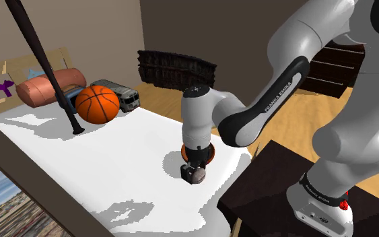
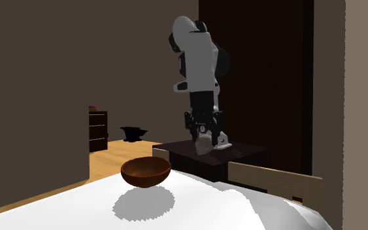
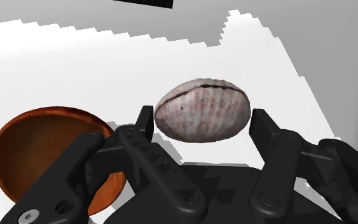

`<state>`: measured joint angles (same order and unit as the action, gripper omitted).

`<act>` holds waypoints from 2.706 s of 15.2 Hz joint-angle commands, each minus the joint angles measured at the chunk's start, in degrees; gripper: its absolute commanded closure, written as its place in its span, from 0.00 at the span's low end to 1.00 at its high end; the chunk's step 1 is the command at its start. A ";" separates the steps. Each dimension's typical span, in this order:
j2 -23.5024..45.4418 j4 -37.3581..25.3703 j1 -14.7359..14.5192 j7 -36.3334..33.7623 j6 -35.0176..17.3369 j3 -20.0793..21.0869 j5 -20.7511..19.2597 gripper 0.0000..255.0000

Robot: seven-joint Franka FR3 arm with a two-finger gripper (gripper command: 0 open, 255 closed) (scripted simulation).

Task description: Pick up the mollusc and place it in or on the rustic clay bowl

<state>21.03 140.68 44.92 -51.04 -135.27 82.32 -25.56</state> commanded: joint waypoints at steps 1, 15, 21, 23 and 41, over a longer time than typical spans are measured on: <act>-0.53 -0.09 3.88 0.79 1.44 4.24 1.27 1.00; 5.29 -9.26 10.88 17.41 7.13 -8.01 -5.63 1.00; 8.24 -10.83 7.33 17.43 6.00 -13.92 -9.14 1.00; 9.27 -10.80 5.76 16.60 5.04 -15.88 -10.55 1.00; 25.54 -4.97 9.91 29.88 -14.91 -25.95 -18.60 0.00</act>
<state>45.95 135.04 55.59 -20.94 -149.92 56.50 -44.08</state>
